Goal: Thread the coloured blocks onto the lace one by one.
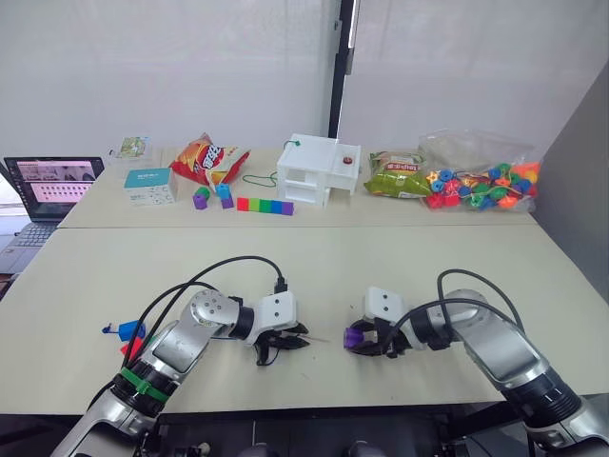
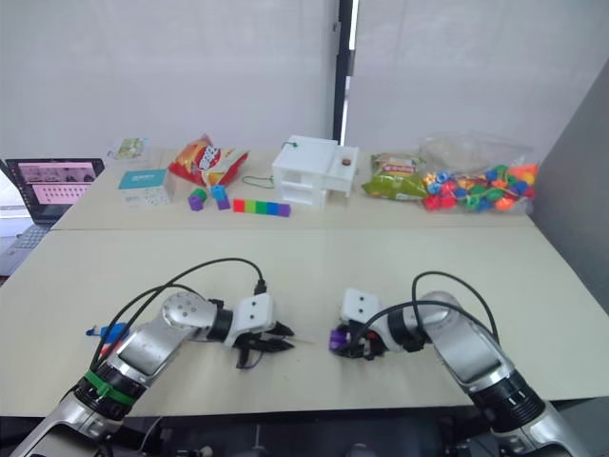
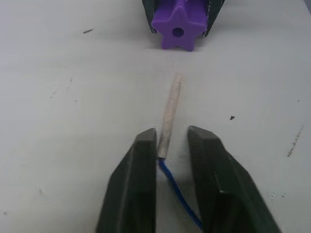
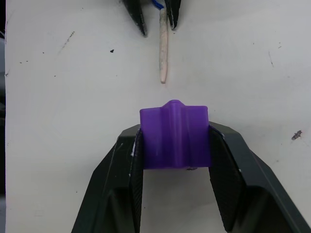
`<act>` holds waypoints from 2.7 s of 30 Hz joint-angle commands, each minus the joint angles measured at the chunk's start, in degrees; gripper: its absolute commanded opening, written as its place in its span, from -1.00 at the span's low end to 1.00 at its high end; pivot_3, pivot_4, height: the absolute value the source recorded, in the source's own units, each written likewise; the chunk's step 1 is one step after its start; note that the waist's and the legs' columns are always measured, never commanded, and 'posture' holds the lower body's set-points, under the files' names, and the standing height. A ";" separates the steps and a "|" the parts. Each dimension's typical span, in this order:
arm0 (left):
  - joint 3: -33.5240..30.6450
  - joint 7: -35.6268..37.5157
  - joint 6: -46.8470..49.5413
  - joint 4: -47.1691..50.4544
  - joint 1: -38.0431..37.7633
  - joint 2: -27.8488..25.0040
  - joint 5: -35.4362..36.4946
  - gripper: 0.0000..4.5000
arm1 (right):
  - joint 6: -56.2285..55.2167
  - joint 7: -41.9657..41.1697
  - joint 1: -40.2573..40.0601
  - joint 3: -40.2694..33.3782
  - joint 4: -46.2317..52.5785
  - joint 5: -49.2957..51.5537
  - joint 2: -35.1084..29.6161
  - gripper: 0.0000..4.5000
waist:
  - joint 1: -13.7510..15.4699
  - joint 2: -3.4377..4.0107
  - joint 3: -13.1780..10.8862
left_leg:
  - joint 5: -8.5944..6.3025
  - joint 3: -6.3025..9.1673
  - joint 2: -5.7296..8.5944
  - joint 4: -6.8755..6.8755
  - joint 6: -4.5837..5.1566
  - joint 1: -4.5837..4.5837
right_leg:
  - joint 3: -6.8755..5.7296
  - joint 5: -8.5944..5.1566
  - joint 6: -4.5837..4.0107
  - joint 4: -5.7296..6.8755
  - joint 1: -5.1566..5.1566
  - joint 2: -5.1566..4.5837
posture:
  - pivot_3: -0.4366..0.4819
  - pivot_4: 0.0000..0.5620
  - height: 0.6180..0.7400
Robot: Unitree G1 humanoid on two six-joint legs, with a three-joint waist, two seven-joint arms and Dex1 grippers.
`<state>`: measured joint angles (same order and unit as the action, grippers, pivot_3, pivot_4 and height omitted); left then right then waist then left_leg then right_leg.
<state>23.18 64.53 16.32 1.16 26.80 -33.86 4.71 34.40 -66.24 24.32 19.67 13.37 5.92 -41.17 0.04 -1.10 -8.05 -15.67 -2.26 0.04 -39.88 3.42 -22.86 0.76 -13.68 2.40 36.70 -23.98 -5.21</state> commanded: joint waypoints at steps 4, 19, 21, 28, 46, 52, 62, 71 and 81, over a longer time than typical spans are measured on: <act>-0.74 -0.14 1.10 -0.97 -0.70 0.59 0.16 -0.99 | 0.94 -0.34 -1.02 1.93 0.10 0.34 -0.01 -0.39 | 0.04 -0.02 0.01 | 0.00 0.00 0.00 0.00 0.00 0.00 | 0.00 0.00 0.00 0.00 0.00 -0.01 | -0.05 -0.47 1.00; 3.42 -4.43 34.38 17.51 8.71 4.19 5.60 -0.99 | -2.85 -2.31 0.22 3.15 -0.70 -0.44 -0.30 -0.39 | -0.15 -0.06 0.02 | 0.00 0.00 0.03 -0.01 0.00 -0.06 | 0.03 -0.01 0.03 0.00 -0.04 0.04 | -0.05 -0.47 1.00; 5.04 -4.39 34.77 18.13 8.86 3.20 4.84 -0.99 | -2.96 -2.37 0.47 3.28 -0.99 -0.40 -0.21 -0.39 | -0.32 -0.06 0.02 | 0.00 0.01 0.02 0.00 0.00 -0.08 | 0.04 -0.02 0.02 0.00 -0.08 0.07 | -0.05 -0.47 1.00; 8.40 -4.84 33.24 16.32 9.08 -0.42 2.62 -0.99 | -4.06 -3.14 0.72 3.66 -1.74 -0.51 -0.54 -0.39 | -0.21 -0.06 0.02 | 0.00 0.01 0.02 0.02 0.00 -0.07 | 0.04 -0.03 0.00 -0.02 -0.08 0.01 | -0.05 -0.47 1.00; 10.20 -4.98 33.51 15.90 9.75 -0.14 2.39 -0.99 | -7.06 -5.44 2.08 4.67 -3.06 -1.42 -0.73 -0.39 | 0.27 -0.06 0.01 | 0.00 0.00 0.04 0.00 0.00 -0.09 | 0.03 -0.04 0.00 -0.02 -0.07 0.01 | -0.05 -0.47 1.00; 10.91 -5.36 33.25 15.04 10.49 0.62 1.85 -0.99 | -6.74 -5.87 1.99 4.61 -2.15 -1.05 -0.75 -0.39 | 0.39 -0.06 0.02 | 0.00 0.00 0.04 0.00 0.00 -0.09 | 0.03 -0.04 0.00 -0.02 -0.07 0.00 | -0.05 -0.47 1.00; 12.46 -5.47 32.60 13.99 11.55 2.02 1.34 -0.99 | -6.03 -5.64 2.17 5.34 -1.28 -1.13 0.09 -0.39 | 0.47 -0.06 0.02 | 0.00 0.00 0.04 0.00 0.00 -0.07 | 0.03 -0.04 0.00 -0.02 -0.05 0.00 | -0.05 -0.47 1.00; 9.94 -7.39 32.44 13.20 12.81 7.08 3.06 -0.99 | -5.70 -5.22 1.73 5.34 -0.92 -1.35 0.16 -0.39 | 0.57 -0.06 0.02 | 0.00 0.00 0.05 -0.04 0.00 -0.06 | 0.03 -0.04 0.00 -0.01 -0.02 -0.01 | -0.05 -0.47 1.00; 9.19 -10.37 27.89 10.58 9.18 12.27 3.00 -0.99 | -4.57 -4.63 0.97 4.08 -0.44 -1.05 0.66 -0.39 | 0.96 -0.07 0.02 | 0.00 0.01 0.10 -0.15 0.00 -0.07 | 0.01 -0.02 0.03 0.00 0.06 -0.10 | -0.05 -0.47 1.00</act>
<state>32.32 55.16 47.51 11.28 35.83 -23.50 7.56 29.38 -70.88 26.38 21.63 11.41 4.10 -41.70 1.00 -1.17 -8.04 -15.67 -2.24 0.13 -40.04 3.42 -22.92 0.77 -13.70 2.42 36.70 -23.90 -5.31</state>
